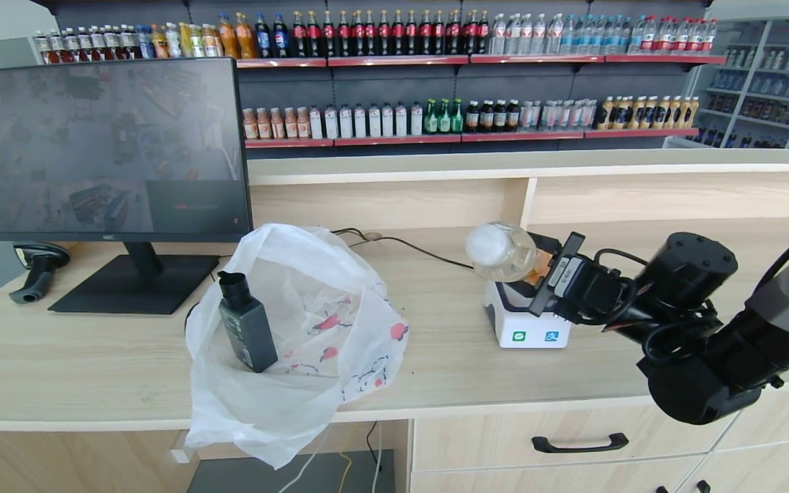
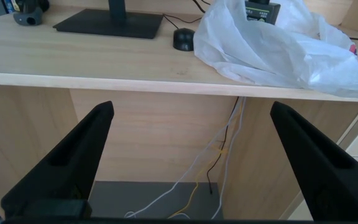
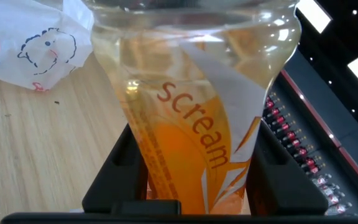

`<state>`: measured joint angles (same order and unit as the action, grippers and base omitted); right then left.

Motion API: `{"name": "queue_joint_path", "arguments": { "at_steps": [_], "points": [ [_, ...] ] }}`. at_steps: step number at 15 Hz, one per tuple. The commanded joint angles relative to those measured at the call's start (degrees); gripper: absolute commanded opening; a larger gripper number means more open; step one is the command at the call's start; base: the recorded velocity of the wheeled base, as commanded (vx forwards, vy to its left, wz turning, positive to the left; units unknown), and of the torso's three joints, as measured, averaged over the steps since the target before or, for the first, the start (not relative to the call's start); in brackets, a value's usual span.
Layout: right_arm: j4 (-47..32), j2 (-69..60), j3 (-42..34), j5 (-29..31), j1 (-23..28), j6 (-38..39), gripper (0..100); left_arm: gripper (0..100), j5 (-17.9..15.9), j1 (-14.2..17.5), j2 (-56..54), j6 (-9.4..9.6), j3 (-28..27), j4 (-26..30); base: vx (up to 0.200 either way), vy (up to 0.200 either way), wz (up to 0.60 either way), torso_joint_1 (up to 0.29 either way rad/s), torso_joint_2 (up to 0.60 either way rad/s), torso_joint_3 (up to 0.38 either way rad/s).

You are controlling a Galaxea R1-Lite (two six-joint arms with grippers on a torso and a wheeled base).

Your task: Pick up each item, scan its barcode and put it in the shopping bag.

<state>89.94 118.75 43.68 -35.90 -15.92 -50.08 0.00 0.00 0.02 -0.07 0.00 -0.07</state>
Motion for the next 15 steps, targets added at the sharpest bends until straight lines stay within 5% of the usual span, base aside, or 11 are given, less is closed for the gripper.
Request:
{"name": "queue_joint_path", "arguments": {
  "at_steps": [1, 5, 10, 15],
  "points": [
    [0.06, -1.06, 0.09, 0.04, -0.87, 0.51, 0, 100, 0.00, 0.00, -0.02, -0.01, 0.00, -0.01, 0.000, 0.000, 0.00, 0.000, 0.00, 0.000],
    [0.06, -4.67, 0.09, 0.48, -0.95, 4.20, 0, 100, 0.00, 0.00, -0.02, -0.01, 0.00, -0.01, 0.000, 0.000, 0.00, 0.000, 0.00, 0.000],
    [0.06, -10.73, -0.88, 8.22, -1.13, 12.02, 0, 100, 0.00, 0.00, -0.02, -0.01, 0.00, -0.01, 0.000, 0.000, 0.00, 0.000, 0.00, 0.000],
    [0.06, -21.45, -10.81, 24.56, -1.13, 22.66, 0, 100, 0.00, 0.00, -0.02, 0.07, 0.00, -0.01, 0.000, 0.000, 0.00, 0.000, 0.00, 0.000]
  ]
}}
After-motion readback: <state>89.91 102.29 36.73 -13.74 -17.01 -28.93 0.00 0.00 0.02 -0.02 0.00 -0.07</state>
